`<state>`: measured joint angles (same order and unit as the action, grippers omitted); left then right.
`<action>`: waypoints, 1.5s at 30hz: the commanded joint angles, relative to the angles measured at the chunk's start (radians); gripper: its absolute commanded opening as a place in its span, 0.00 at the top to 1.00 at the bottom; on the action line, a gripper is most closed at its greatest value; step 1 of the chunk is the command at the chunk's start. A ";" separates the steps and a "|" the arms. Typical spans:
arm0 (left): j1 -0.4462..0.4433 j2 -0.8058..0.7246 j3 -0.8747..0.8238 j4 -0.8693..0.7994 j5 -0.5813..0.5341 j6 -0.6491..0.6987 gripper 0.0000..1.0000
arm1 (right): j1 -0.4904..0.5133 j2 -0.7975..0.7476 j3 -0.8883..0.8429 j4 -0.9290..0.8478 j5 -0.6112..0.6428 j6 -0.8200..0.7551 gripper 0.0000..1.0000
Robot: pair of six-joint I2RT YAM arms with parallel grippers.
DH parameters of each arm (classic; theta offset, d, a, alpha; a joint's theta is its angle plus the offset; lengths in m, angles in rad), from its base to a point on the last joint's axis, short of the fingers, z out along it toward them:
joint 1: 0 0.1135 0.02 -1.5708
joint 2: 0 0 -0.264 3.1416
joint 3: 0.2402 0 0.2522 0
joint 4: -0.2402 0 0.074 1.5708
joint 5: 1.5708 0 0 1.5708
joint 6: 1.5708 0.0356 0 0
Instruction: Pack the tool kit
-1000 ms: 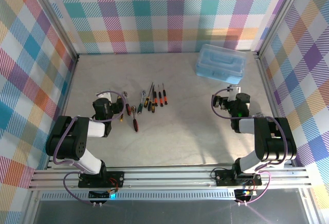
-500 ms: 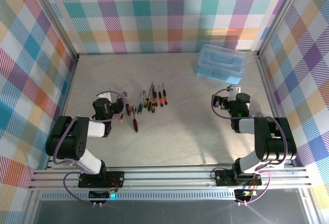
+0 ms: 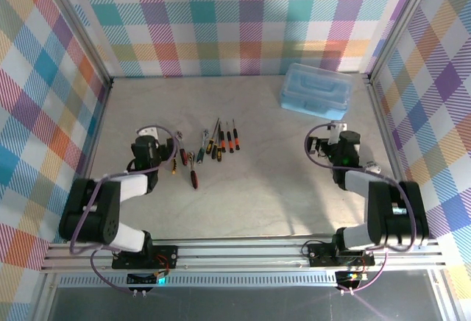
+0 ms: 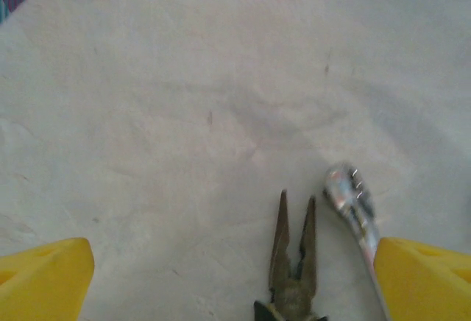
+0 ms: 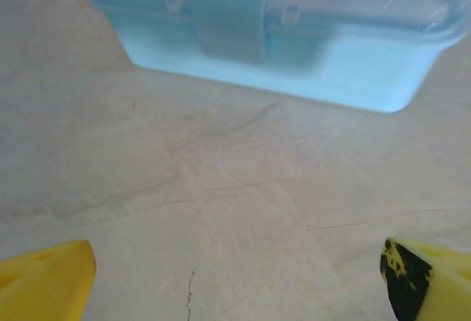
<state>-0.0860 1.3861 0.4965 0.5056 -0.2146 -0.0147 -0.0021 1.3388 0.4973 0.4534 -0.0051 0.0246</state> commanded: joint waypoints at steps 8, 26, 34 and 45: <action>-0.047 -0.046 0.549 -0.923 0.002 -0.140 0.00 | -0.096 -0.009 0.482 -0.492 0.097 0.073 0.01; -0.190 -0.123 0.532 -1.081 -0.020 -0.174 0.00 | -0.152 0.658 1.133 -0.768 -0.045 0.105 0.01; -0.202 -0.113 0.521 -1.057 0.003 -0.179 0.00 | -0.145 0.638 1.047 -0.798 -0.062 0.110 0.01; -0.311 0.040 0.593 -0.978 0.031 -0.190 0.00 | -0.070 0.449 0.796 -0.788 -0.144 0.193 0.00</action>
<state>-0.3634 1.3838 1.0431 -0.5163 -0.2092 -0.1944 -0.1085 1.8259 1.3518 -0.2634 -0.0963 0.1875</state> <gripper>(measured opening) 0.995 0.991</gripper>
